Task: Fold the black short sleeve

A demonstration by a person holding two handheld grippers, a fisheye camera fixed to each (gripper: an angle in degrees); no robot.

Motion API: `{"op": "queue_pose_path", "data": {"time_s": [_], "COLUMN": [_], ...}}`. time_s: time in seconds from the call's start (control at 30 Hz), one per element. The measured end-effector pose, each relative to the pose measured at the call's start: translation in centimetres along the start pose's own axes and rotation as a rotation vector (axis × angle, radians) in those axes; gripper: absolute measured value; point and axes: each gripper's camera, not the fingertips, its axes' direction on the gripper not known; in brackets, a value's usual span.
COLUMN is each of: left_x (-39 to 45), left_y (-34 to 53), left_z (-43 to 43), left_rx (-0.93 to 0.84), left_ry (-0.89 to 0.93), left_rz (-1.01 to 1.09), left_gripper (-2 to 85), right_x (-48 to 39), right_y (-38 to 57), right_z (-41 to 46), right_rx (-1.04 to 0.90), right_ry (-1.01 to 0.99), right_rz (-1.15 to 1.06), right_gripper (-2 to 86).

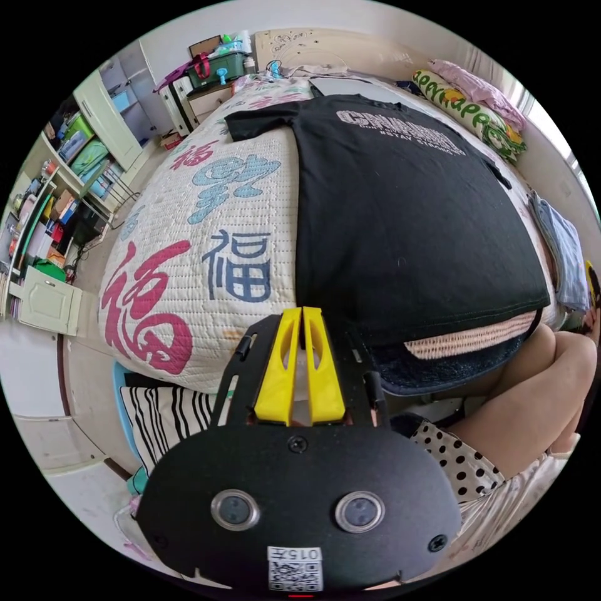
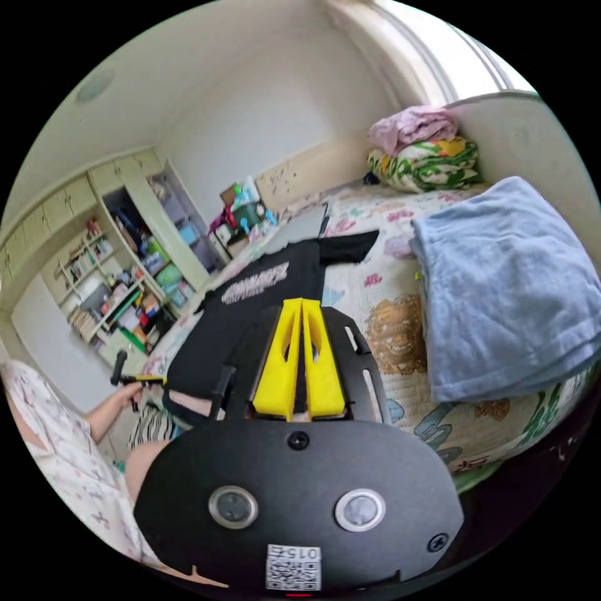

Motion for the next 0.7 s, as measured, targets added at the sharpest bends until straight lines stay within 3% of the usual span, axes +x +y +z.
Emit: {"op": "queue_pose_path", "data": {"time_s": [0.17,0.27,0.43,0.7], "left_x": [3.0,2.9,1.1,-2.7], "left_y": [-0.9,-1.9,-2.1,-0.7], "left_z": [0.7,1.0,0.8,0.0], "left_rx": [-0.094,-0.164,-0.177,-0.093], "left_ry": [-0.168,-0.155,-0.074,0.087], "left_rz": [0.176,0.207,0.176,0.051], "left_gripper": [-0.6,-0.6,-0.6,-0.5], "right_x": [-13.5,-19.9,-25.8,-31.0], "right_y": [-1.6,-0.1,1.4,1.5], "right_z": [-20.1,-29.0,-38.9,-46.3], "right_rx": [0.498,0.734,0.894,0.893], "right_ry": [-0.193,-0.279,-0.466,-0.582], "right_rz": [-0.008,0.013,0.06,0.025], "right_gripper": [-0.6,-0.6,-0.6,-0.6]}}
